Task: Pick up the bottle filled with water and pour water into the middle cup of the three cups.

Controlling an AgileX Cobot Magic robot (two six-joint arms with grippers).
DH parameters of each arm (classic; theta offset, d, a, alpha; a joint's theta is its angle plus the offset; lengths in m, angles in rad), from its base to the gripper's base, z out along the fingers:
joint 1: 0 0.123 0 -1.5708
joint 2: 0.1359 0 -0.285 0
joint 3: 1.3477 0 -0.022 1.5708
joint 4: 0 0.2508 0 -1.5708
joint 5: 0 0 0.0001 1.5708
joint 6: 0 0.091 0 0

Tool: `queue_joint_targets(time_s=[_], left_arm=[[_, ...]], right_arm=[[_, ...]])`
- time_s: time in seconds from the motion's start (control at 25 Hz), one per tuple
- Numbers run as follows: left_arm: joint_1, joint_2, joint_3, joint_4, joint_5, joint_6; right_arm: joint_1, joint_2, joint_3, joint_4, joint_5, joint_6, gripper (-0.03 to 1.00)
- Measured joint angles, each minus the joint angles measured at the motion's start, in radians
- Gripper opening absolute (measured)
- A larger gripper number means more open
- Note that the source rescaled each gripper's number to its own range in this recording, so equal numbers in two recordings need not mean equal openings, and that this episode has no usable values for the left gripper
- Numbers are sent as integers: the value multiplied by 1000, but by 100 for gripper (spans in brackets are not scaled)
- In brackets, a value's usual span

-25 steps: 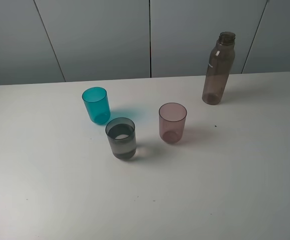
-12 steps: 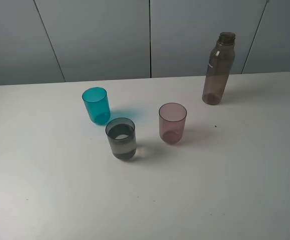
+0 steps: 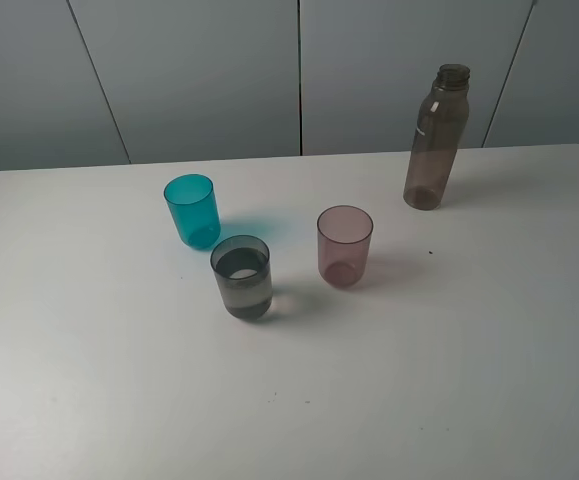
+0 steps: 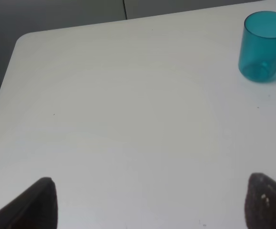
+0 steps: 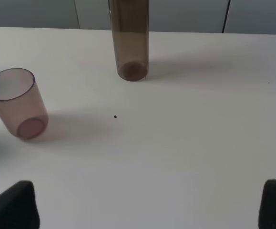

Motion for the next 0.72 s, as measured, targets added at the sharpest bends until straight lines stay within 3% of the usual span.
queue_joint_targets(time_s=[0.72], left_arm=[[0,0,0,0,0,0]], right_arm=[[-36,0,0,-16,-2,-31,100]])
